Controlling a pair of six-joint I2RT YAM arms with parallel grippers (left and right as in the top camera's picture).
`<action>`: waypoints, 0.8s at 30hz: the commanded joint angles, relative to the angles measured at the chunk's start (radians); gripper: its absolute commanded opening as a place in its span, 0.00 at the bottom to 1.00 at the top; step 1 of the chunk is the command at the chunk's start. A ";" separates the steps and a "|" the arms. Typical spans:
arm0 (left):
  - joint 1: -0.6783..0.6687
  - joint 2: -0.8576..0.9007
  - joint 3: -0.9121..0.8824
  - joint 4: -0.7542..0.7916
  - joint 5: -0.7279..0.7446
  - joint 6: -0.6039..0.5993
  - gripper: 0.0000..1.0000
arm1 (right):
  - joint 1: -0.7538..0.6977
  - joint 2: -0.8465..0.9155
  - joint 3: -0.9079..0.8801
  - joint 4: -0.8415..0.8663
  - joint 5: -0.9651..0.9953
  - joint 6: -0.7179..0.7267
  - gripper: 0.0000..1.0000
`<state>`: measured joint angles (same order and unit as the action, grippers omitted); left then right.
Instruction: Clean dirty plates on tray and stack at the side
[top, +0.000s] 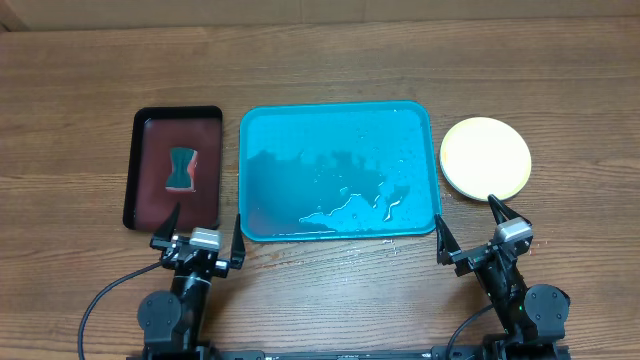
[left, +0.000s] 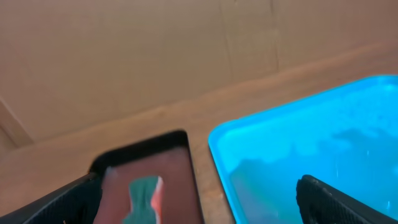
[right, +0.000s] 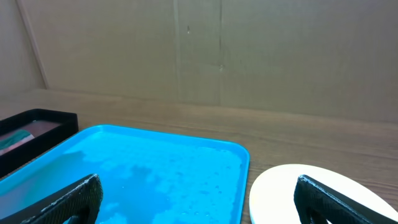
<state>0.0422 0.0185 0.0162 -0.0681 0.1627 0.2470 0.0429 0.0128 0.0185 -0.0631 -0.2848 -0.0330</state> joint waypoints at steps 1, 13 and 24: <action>0.006 -0.016 -0.012 0.002 -0.021 0.019 1.00 | 0.003 -0.010 -0.011 0.006 0.000 0.003 1.00; 0.006 -0.014 -0.012 0.002 -0.032 0.018 1.00 | 0.003 -0.010 -0.011 0.006 0.000 0.003 1.00; 0.006 -0.014 -0.012 0.002 -0.032 0.018 1.00 | 0.003 -0.010 -0.011 0.006 0.000 0.003 1.00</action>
<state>0.0422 0.0166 0.0116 -0.0669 0.1448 0.2470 0.0429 0.0128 0.0185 -0.0639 -0.2844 -0.0330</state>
